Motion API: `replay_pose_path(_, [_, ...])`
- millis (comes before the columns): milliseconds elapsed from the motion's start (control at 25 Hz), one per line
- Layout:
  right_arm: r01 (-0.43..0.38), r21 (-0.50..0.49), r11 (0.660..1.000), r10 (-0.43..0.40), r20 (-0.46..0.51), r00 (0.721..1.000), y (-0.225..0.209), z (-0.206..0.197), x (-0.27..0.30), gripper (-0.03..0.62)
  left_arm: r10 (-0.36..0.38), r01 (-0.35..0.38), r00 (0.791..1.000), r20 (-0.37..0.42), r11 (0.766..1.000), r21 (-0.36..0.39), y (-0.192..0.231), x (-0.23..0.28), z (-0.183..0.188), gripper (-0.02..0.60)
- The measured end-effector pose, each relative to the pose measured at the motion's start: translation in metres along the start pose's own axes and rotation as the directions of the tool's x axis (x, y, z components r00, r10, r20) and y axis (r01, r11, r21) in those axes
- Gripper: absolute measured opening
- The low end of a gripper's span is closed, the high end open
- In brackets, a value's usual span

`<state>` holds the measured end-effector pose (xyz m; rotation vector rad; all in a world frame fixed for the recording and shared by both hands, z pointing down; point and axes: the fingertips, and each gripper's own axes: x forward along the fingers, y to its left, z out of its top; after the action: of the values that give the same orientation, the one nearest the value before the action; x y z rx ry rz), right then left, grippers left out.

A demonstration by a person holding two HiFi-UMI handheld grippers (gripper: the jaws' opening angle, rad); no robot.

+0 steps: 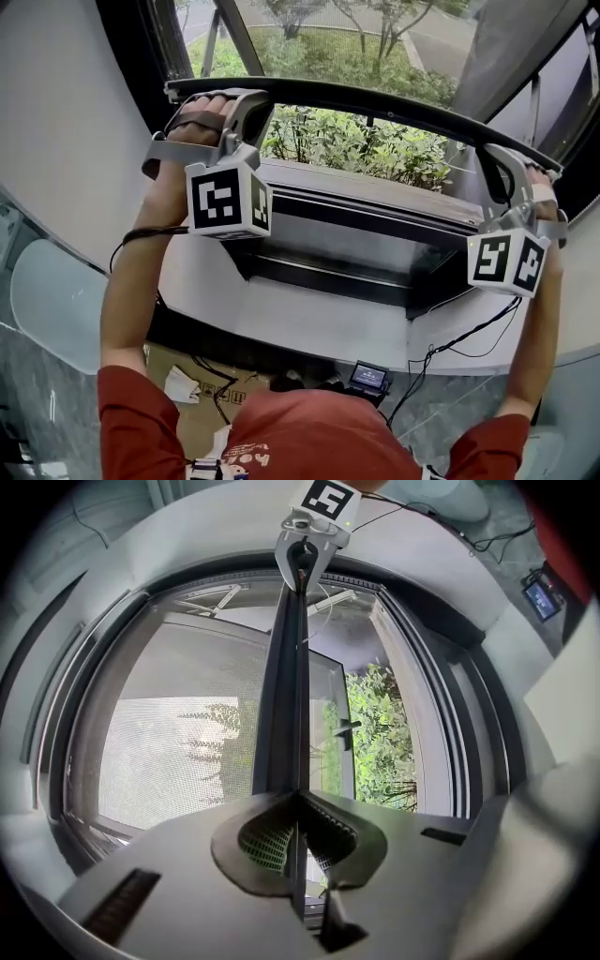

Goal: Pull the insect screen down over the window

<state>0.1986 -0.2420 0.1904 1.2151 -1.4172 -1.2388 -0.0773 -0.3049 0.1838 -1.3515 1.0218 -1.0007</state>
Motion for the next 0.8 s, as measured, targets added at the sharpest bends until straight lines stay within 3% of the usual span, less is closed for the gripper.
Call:
replay_pose_path(440, [-0.05,0.029,0.998,0.051,-0.016,0.999,0.027,-0.005,-0.002,0.026,-0.032,0.032,0.999,0.009,0.999,-0.026,-0.029,-0.002,0.001,0.021])
replay_pose_path(800, [-0.126,0.046,0.991,0.127,-0.021,0.992,0.07,-0.011,0.0,0.026,-0.102,0.102,0.995,0.008,0.995,-0.019,-0.072,-0.001,0.001,0.02])
